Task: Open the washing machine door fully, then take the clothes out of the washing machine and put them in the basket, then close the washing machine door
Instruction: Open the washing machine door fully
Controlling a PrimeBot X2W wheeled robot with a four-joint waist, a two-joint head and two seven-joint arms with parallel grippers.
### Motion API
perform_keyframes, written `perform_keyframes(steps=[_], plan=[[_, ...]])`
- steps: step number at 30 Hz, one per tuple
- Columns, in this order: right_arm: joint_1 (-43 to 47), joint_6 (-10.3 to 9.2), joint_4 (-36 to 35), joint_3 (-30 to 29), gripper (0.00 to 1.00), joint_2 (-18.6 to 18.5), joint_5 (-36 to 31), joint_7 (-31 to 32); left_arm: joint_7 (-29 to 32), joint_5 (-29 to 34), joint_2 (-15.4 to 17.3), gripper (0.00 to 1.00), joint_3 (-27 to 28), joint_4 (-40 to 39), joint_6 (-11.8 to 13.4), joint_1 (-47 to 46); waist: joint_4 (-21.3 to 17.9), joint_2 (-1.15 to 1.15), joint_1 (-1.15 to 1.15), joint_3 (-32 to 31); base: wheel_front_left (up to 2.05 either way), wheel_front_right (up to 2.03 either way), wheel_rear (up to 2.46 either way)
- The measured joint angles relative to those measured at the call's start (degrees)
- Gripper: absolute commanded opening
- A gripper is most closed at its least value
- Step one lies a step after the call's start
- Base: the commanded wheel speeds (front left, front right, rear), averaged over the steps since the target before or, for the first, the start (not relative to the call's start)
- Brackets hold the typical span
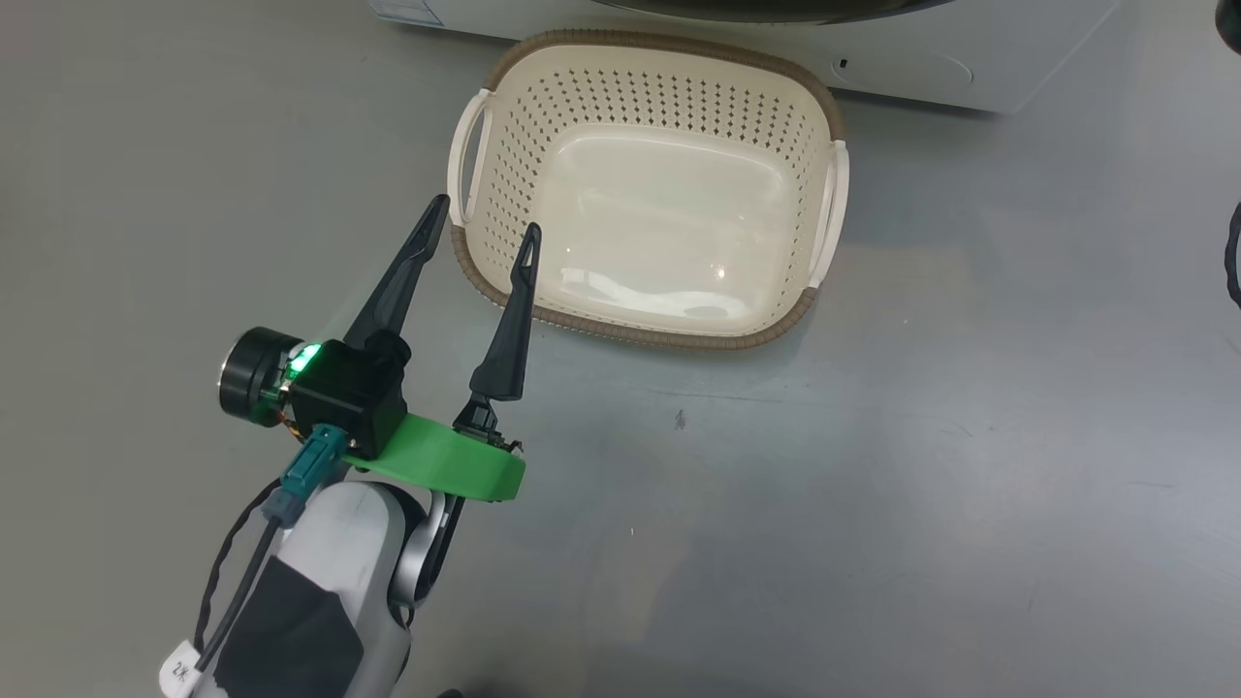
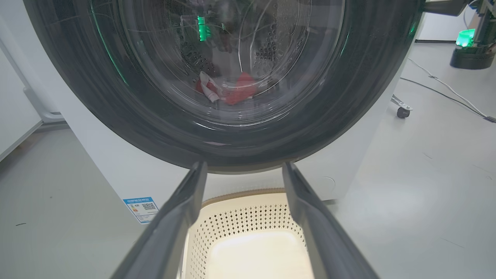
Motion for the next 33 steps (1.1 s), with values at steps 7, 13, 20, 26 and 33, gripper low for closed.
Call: perform_keyframes(steps=[7,13,20,26,33], plan=[[-0.9,0.19,2.0,0.0,0.00,-0.1,0.5,1.4,0.0,0.0,-0.2,1.00,0.0,0.1,0.0,-0.7,0.2,0.00,0.00,0.5,0.00,0.00,0.00],[-1.4,0.77,3.1,0.0,0.00,-0.2,1.6,3.4,0.0,0.0,-0.2,1.00,0.0,0.5,0.0,-1.0,0.0,0.00,0.00,0.4,0.00,0.00,0.00],[-1.4,2.69,4.9,0.2,0.00,0.0,3.7,6.1,0.0,0.0,-0.2,1.00,0.5,1.4,0.0,-1.1,-0.7,0.00,0.00,-0.1,0.00,0.00,0.00],[-0.4,4.43,6.2,0.9,0.00,0.4,4.7,8.6,0.0,0.1,-0.2,1.00,0.5,2.3,0.0,-1.1,-1.5,0.00,0.00,-1.5,0.00,0.00,0.00],[2.5,6.25,7.3,1.2,0.00,1.2,6.2,10.9,0.0,0.5,-0.2,1.00,0.2,3.5,0.0,-1.0,-2.2,0.00,0.00,-3.6,0.00,0.00,0.00]])
